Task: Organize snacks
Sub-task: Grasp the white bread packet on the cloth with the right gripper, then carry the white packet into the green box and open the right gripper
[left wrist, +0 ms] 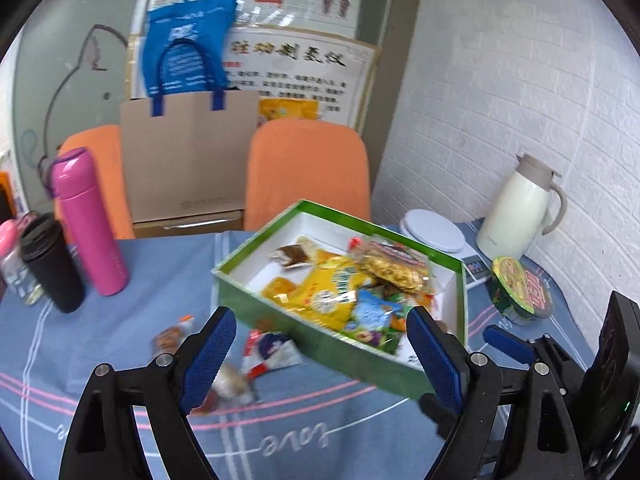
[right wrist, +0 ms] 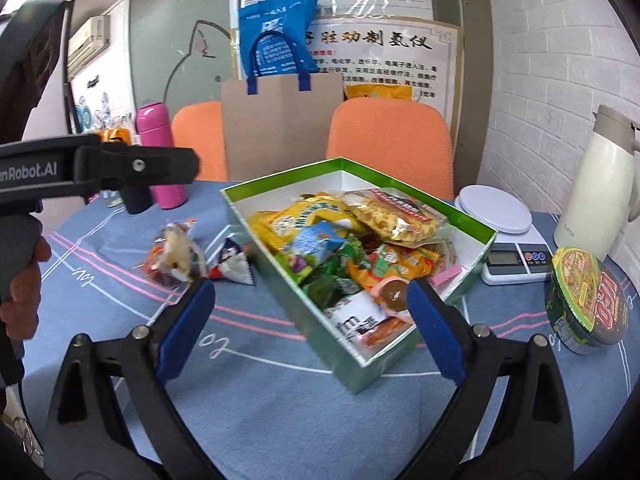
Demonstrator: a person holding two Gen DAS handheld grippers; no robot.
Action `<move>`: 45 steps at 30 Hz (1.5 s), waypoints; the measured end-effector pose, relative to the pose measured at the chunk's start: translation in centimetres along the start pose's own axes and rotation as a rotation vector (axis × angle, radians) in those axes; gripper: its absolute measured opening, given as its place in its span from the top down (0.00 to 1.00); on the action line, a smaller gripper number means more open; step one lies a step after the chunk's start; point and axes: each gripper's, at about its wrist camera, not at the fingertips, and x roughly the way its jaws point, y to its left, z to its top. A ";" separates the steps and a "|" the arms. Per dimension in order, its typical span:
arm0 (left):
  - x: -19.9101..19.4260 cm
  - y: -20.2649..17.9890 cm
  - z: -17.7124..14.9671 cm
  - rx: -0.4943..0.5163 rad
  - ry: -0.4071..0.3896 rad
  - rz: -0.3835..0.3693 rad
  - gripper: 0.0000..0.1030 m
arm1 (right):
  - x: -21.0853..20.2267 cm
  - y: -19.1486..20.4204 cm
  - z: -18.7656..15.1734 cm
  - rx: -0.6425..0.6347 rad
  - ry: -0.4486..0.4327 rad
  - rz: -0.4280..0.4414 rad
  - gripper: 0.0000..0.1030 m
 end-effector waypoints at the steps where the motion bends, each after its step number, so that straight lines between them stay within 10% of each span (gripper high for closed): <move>1: -0.6 1.0 -0.4 -0.015 -0.003 0.024 0.14 | -0.1 0.4 -0.1 -0.005 0.001 0.015 0.06; 10: -1.9 8.8 -5.0 -0.158 0.082 0.146 0.14 | 2.6 5.4 -0.9 -0.071 0.090 0.158 0.10; 17: -2.5 11.6 -7.3 -0.212 0.100 0.144 0.14 | 5.8 8.1 -1.0 -0.119 0.174 0.166 0.41; 31: -4.1 12.5 -8.1 -0.185 0.110 0.066 0.14 | 12.6 11.4 -0.5 -0.228 0.260 0.115 0.59; 33: -4.1 12.3 -8.0 -0.178 0.116 0.070 0.14 | 13.2 11.4 -0.4 -0.219 0.266 0.128 0.85; 36: -3.8 12.0 -7.9 -0.171 0.126 0.068 0.14 | 13.0 10.9 -0.4 -0.186 0.269 0.151 0.92; 45: -0.4 9.6 -8.1 -0.193 0.200 -0.074 0.14 | 8.1 7.1 -2.7 -0.026 0.282 0.225 0.92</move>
